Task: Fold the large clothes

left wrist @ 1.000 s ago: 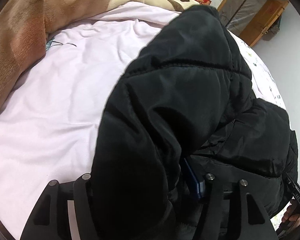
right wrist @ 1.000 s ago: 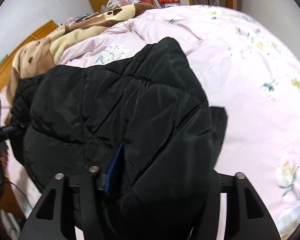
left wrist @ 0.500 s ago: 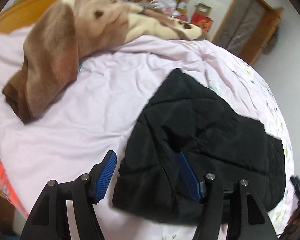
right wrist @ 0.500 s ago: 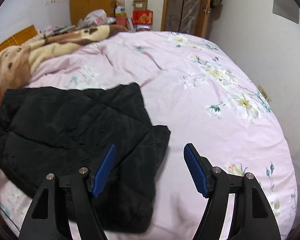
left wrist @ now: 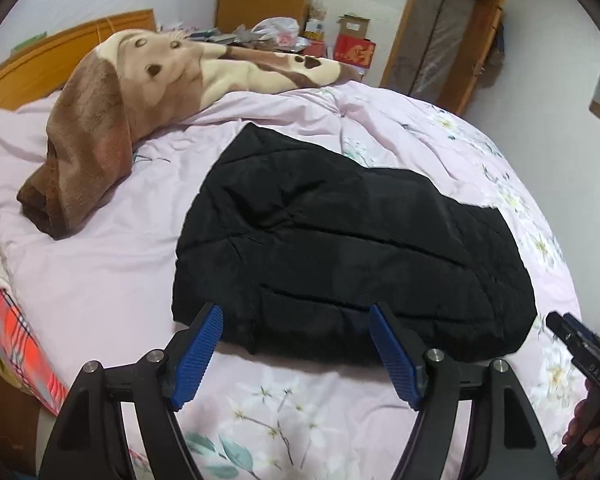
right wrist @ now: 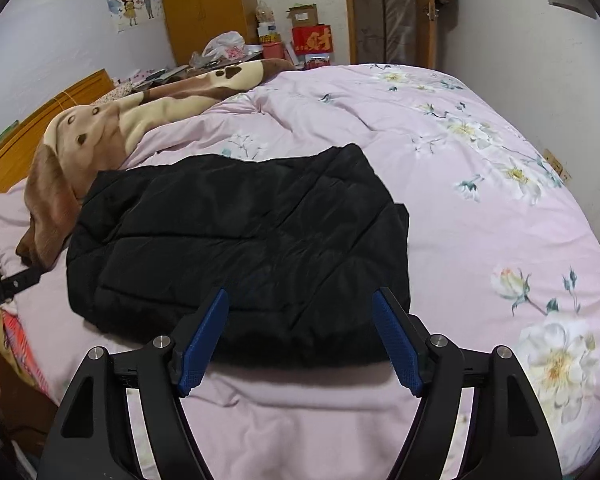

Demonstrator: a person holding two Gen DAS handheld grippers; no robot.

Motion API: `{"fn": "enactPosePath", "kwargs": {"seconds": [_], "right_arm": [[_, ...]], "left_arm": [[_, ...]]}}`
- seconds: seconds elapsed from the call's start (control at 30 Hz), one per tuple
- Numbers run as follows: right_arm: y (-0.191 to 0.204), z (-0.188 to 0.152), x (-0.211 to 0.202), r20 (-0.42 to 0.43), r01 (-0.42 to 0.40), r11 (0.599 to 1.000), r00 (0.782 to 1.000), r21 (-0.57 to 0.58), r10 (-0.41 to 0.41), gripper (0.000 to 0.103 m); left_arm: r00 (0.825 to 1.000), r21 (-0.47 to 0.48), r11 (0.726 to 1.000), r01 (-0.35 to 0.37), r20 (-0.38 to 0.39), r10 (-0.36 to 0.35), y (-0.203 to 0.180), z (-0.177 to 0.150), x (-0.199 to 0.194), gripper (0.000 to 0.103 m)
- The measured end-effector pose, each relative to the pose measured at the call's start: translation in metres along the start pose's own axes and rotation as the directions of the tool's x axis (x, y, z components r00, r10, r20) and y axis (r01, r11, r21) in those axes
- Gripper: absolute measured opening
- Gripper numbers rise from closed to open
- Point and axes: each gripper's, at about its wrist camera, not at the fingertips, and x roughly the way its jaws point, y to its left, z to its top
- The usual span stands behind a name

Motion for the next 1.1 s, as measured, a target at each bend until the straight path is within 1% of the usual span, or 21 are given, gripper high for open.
{"fn": "enactPosePath", "kwargs": {"seconds": [0.03,0.1,0.13,0.23,0.3,0.37,0.43,0.57,0.7,0.87,1.1], "right_arm": [[0.002,-0.002,-0.004,0.007,-0.007,1.0,1.0,0.003,0.007,0.074],[0.007,-0.008,-0.015,0.024,-0.014,1.0,1.0,-0.001,0.015,0.074],[0.01,-0.011,-0.021,0.034,-0.008,1.0,0.999,-0.006,0.008,0.074],[0.015,-0.018,-0.037,0.058,0.006,1.0,0.998,-0.018,-0.005,0.074],[0.019,-0.023,-0.046,0.065,0.022,0.999,0.998,-0.025,-0.02,0.074],[0.023,-0.028,-0.053,0.072,0.03,0.999,0.997,-0.036,-0.028,0.074],[0.025,-0.033,-0.058,0.076,0.037,0.998,0.997,-0.048,-0.033,0.074],[0.026,-0.042,-0.07,0.088,0.04,0.998,0.995,-0.046,-0.036,0.074],[0.028,-0.047,-0.078,0.099,0.042,0.998,0.994,-0.056,-0.036,0.074],[0.032,-0.052,-0.084,0.109,0.046,0.997,0.993,-0.068,-0.039,0.074],[0.031,-0.058,-0.085,0.101,0.038,0.997,0.994,-0.061,-0.032,0.074]], "left_arm": [[1.0,0.006,1.0,-0.004,0.001,0.004,-0.006,-0.004,-0.003,0.075],[0.999,0.038,0.998,-0.045,0.01,0.045,-0.017,-0.011,-0.008,0.075],[0.999,0.052,0.998,-0.041,0.02,0.04,-0.023,-0.016,-0.014,0.076],[1.0,0.052,0.998,-0.019,0.023,0.018,-0.034,-0.028,-0.027,0.078],[0.998,0.075,0.995,-0.061,0.036,0.058,-0.041,-0.035,-0.033,0.083],[0.997,0.092,0.994,-0.067,0.048,0.062,-0.046,-0.041,-0.038,0.087],[0.997,0.079,0.996,-0.05,0.054,0.046,-0.048,-0.048,-0.045,0.087],[0.996,0.098,0.993,-0.07,0.06,0.065,-0.056,-0.058,-0.055,0.087],[0.995,0.091,0.993,-0.069,0.08,0.062,-0.058,-0.067,-0.063,0.087],[0.99,0.104,0.988,-0.11,0.103,0.099,-0.061,-0.073,-0.068,0.087],[0.989,0.082,0.991,-0.103,0.112,0.093,-0.059,-0.077,-0.074,0.087]]}}
